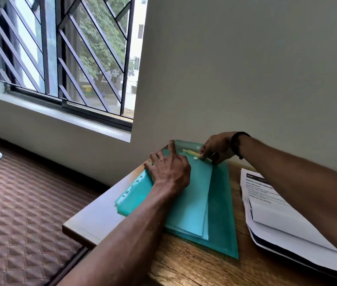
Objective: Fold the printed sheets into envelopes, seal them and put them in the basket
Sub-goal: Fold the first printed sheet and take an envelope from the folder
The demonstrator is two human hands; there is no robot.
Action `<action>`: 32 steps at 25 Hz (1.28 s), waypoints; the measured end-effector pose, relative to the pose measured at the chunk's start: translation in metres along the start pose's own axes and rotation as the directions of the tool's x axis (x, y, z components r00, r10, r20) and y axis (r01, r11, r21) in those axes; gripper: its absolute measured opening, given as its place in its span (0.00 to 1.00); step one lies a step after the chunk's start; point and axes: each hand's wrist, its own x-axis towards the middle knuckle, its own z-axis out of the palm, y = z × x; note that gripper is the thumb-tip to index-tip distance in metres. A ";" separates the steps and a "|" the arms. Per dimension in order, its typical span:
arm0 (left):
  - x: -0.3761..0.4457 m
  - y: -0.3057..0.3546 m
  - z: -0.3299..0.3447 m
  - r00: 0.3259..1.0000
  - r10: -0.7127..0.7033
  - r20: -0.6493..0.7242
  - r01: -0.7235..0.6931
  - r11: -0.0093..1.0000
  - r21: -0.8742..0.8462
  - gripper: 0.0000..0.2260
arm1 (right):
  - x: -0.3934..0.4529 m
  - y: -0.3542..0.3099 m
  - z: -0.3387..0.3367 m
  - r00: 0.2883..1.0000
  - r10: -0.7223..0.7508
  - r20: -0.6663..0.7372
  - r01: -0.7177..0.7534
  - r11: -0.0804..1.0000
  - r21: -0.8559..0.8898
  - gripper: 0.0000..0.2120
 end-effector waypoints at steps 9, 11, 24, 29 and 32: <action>0.001 -0.003 0.008 0.996 -0.004 0.093 -0.006 0.995 0.103 0.24 | -0.004 0.011 -0.034 0.641 -0.363 -0.677 0.261 0.932 -0.253 0.09; 0.000 -0.006 0.010 0.992 0.001 0.123 -0.020 0.988 0.153 0.24 | -0.014 0.009 -0.053 0.496 -0.425 -0.757 0.284 0.903 -0.321 0.10; -0.001 -0.006 -0.001 0.998 0.037 -0.053 -0.031 0.994 0.105 0.19 | -0.112 -0.016 -0.155 0.170 -0.449 -0.877 0.459 0.824 -0.333 0.09; 0.011 -0.003 -0.028 0.977 -0.134 -0.166 -0.064 0.558 -0.828 0.35 | -0.117 0.006 -0.106 0.567 -0.369 -0.736 0.558 0.830 0.014 0.04; 0.015 -0.007 -0.037 0.972 -0.020 0.235 0.230 0.305 -0.924 0.35 | -0.109 0.029 -0.044 0.760 -0.377 -0.529 0.504 0.856 0.114 0.07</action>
